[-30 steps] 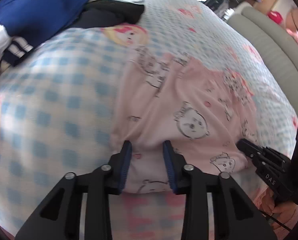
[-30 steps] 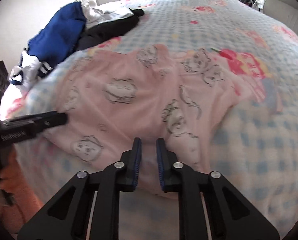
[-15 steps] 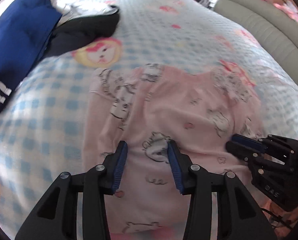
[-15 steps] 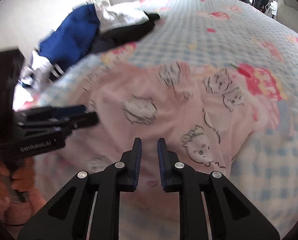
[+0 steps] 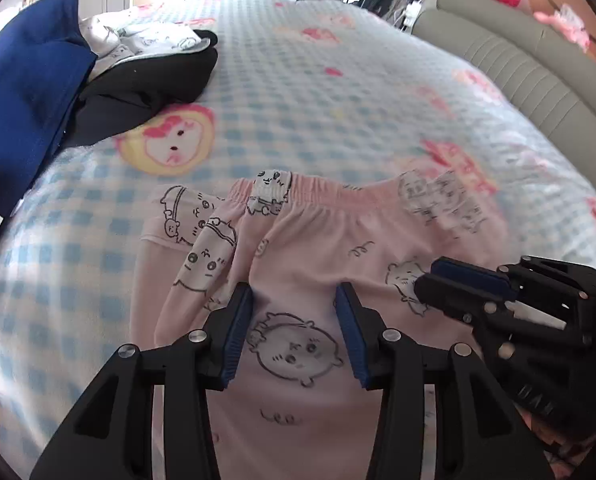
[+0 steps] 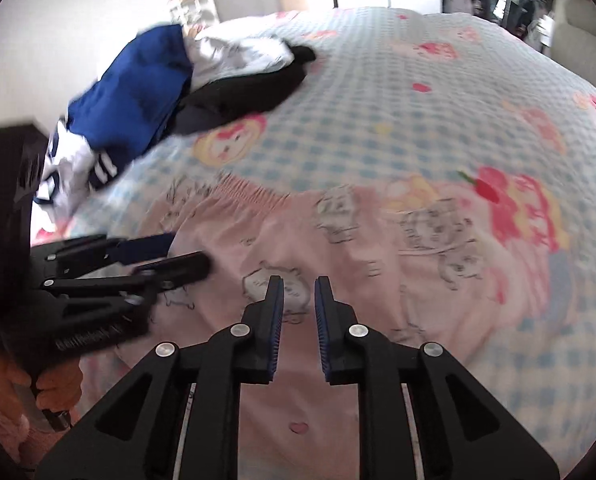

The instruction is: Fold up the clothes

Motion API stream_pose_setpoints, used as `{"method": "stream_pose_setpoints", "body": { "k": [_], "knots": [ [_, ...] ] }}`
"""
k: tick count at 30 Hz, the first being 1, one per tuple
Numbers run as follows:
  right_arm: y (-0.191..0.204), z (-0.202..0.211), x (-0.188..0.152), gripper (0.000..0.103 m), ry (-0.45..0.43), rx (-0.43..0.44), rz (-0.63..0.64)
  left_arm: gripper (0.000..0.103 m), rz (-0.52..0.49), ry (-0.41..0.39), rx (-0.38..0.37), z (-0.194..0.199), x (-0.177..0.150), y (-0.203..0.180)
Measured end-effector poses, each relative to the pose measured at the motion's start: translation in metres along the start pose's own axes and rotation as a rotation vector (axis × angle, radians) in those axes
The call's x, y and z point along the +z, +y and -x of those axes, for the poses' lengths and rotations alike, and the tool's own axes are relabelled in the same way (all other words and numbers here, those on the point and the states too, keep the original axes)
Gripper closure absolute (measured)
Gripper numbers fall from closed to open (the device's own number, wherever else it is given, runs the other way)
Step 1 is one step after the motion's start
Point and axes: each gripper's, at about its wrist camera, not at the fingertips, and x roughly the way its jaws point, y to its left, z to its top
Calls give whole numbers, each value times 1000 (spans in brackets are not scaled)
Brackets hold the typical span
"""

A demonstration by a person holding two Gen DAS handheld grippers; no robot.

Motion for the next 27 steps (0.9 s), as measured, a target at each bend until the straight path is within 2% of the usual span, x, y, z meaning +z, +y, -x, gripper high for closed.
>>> {"method": "stream_pose_setpoints", "body": {
  "k": [3,4,5,6,7,8,9,10,11,13,15,16,18,21,24,27],
  "knots": [
    [-3,-24,-2,91,47,-106,22,59,41,21,18,-6,14,18],
    [-13,-25,-2,93,45,-128,-5,59,60,13,27,-4,19,25],
    [-23,-26,0,99,41,-150,-32,59,79,5,36,-2,24,31],
    [-30,-22,2,100,22,-177,-53,59,98,-4,39,1,29,37],
    [-36,-17,5,100,3,-205,-75,60,112,-15,20,5,31,39],
    [-42,-12,8,92,-15,-229,-95,60,121,-26,0,10,32,40],
    [-45,-7,9,89,-25,-230,-108,60,107,-40,-24,13,31,37],
    [-47,-3,10,88,-34,-191,-122,59,82,-46,-58,14,29,30],
    [-47,3,10,87,-42,-114,-137,58,57,-48,-83,14,26,23],
    [-37,5,7,83,-35,-6,-121,57,1,-19,-55,1,25,11],
    [-20,-7,2,82,18,43,-48,57,-35,15,10,-15,27,6],
    [-17,-14,1,82,37,1,-31,57,-23,31,33,-22,29,10],
    [-14,-28,-1,85,70,-80,-4,57,35,37,21,-20,35,21],
    [-30,-14,3,86,24,-141,-85,57,75,-23,26,5,38,28],
    [-33,7,5,83,-26,-132,-95,56,78,-47,-35,26,26,26],
    [-21,10,-15,82,-2,-91,-85,56,69,-13,-98,33,2,18]
  ]
}}
